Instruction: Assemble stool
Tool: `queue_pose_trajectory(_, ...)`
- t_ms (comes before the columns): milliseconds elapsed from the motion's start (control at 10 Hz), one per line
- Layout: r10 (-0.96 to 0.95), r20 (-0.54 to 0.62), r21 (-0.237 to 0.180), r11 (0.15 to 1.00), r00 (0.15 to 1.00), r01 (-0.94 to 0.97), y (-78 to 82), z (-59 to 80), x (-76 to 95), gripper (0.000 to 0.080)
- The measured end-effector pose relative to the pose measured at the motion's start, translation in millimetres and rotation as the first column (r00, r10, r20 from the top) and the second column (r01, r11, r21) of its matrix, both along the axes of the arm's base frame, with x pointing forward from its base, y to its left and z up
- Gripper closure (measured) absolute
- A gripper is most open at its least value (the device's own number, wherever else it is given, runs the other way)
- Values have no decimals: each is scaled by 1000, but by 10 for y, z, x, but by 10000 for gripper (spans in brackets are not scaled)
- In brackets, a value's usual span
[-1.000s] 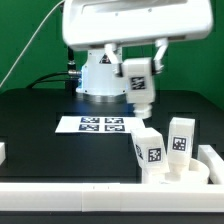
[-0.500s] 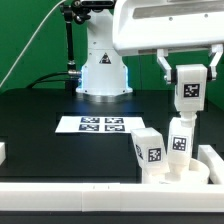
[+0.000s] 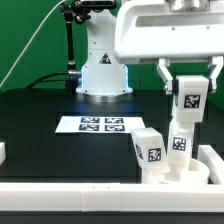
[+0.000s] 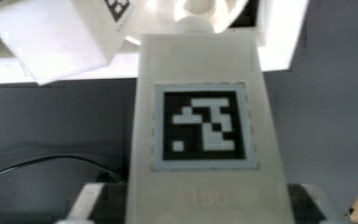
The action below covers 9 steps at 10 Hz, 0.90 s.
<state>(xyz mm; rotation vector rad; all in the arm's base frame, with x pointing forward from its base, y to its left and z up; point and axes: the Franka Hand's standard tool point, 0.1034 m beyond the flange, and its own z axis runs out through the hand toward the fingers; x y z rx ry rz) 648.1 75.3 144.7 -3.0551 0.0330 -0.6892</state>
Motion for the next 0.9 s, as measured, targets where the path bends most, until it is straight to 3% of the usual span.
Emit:
queue_pose_trajectory(200,57,-7,-34,998,998,-58,-10,-81,112,461)
queue_pose_trajectory(600,55,-9,-32,998,998,-55,-5,-90,103,461)
queue_pose_trajectory(900,64,-11,-43,997,998,-64,34,-269,111,461)
